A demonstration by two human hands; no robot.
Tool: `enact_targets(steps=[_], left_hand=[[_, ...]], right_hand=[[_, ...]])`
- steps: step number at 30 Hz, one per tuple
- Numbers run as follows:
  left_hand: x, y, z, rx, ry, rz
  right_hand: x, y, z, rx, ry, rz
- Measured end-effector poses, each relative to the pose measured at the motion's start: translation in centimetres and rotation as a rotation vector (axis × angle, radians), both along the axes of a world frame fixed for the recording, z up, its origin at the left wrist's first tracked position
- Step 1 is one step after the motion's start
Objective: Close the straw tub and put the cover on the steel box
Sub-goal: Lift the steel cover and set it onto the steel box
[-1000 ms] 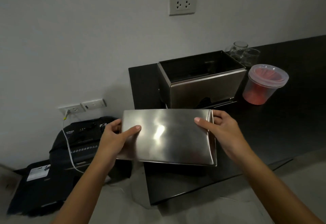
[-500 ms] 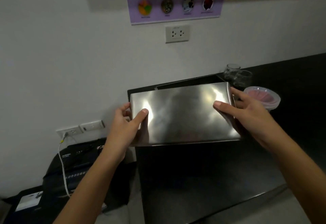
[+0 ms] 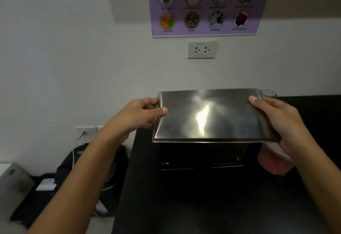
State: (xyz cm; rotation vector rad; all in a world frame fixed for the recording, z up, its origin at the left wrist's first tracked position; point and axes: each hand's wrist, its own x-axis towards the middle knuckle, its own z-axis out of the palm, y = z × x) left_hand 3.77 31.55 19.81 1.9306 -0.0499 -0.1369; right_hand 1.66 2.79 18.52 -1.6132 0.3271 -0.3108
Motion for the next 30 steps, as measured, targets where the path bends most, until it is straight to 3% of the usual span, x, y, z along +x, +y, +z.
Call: enact_targets(steps=[8,13,19,25,30], left_hand=[[-1.1,-3.4,-1.2,-0.065,-0.047,0.25],[-0.6,-3.5,-1.3,0.027,-0.016,0.345],[1.6,-3.0,-1.5,0.099,-0.013,0.296],[3.4,-2.8,-3.2,0.304,0.037,0.245],[4.2,-2.8,-3.6,0.342,0.068,0.246]], right_hand=[[3.6,-2.8,-1.3,0.025,0.07,0.171],[5.8,-2.3,-2.3,0.031,0.115,0.227],[6.8,-2.2,-3.6,0.049,0.178,0.193],[7.8,-1.5,-4.3,-0.011,0.23,0.181],[8.5,-0.8,-4.8,-0.093,0.264,0.173]])
